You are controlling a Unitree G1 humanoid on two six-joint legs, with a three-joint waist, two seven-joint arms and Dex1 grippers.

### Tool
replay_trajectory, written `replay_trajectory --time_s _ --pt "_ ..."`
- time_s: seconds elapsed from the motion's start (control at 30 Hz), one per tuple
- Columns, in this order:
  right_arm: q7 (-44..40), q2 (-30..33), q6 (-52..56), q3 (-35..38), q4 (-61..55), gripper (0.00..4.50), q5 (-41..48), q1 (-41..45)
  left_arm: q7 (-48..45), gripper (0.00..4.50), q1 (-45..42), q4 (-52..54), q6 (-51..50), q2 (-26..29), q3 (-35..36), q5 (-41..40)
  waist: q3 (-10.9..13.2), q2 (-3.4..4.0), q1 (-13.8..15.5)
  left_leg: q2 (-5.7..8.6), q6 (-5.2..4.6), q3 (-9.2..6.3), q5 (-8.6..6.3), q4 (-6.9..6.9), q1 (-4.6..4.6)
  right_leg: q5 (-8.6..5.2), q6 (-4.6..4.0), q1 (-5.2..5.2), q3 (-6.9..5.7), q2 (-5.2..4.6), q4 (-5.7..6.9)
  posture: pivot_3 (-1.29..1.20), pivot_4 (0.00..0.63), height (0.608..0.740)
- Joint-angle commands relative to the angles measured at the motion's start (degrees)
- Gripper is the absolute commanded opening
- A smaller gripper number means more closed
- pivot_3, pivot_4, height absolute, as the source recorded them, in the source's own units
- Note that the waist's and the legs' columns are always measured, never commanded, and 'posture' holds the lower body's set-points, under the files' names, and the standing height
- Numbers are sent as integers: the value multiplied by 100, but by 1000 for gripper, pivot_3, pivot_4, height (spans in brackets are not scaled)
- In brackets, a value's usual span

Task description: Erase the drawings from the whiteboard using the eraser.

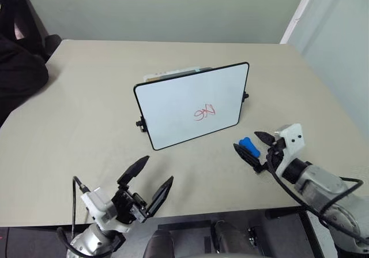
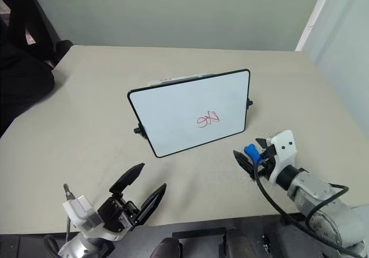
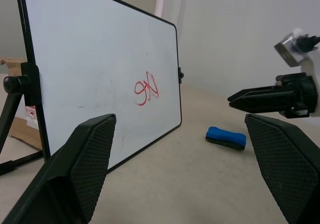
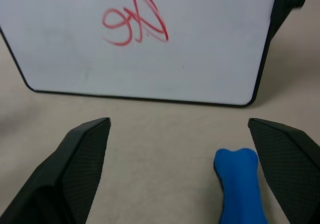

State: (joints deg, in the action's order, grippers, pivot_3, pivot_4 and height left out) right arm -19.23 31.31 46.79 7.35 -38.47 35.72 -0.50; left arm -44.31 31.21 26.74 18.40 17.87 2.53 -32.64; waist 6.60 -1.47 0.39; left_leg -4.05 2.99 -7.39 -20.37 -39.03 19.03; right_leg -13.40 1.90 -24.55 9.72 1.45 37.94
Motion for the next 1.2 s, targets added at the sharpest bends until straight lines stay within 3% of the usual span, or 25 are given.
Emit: replay_trajectory --time_s 0.03,0.37,0.67,0.93,1.03,1.2 --pt "-162 225 13 -74 216 4455 -182 128 -29 4500 -6 44 51 -25 40 -67 0 0 9 0 2 0 -1 0 1 -1 -1 0 0 0 -1 0 150 740" --pt "-429 665 285 -368 1212 4455 -602 629 0 4500 -44 22 53 -69 87 -22 0 -1 5 0 4 1 -3 -2 -2 -2 1 6 0 0 0 0 150 740" --pt "-707 574 316 -775 2198 4455 -900 1318 29 4500 -126 -34 0 -84 185 -60 0 0 6 0 4 0 -3 -3 -4 0 4 5 0 0 1 0 150 740" --pt "-882 804 552 -1049 2153 4455 -1213 1358 31 4500 -137 -37 -29 -79 205 -94 0 -1 14 0 4 -1 -3 -4 -3 2 8 15 0 0 1 0 150 740" --pt "-891 839 671 -1033 2091 3859 -1228 1316 18 4500 -130 -29 -46 -82 193 -98 -1 -2 26 0 3 0 -3 -3 -5 2 8 20 0 0 0 0 150 740" --pt "-879 752 733 -947 2008 2200 -1225 1324 -13 4500 -101 4 -52 -106 142 -86 -4 -6 26 0 4 0 -3 -2 -4 2 7 21 0 1 0 0 150 740"
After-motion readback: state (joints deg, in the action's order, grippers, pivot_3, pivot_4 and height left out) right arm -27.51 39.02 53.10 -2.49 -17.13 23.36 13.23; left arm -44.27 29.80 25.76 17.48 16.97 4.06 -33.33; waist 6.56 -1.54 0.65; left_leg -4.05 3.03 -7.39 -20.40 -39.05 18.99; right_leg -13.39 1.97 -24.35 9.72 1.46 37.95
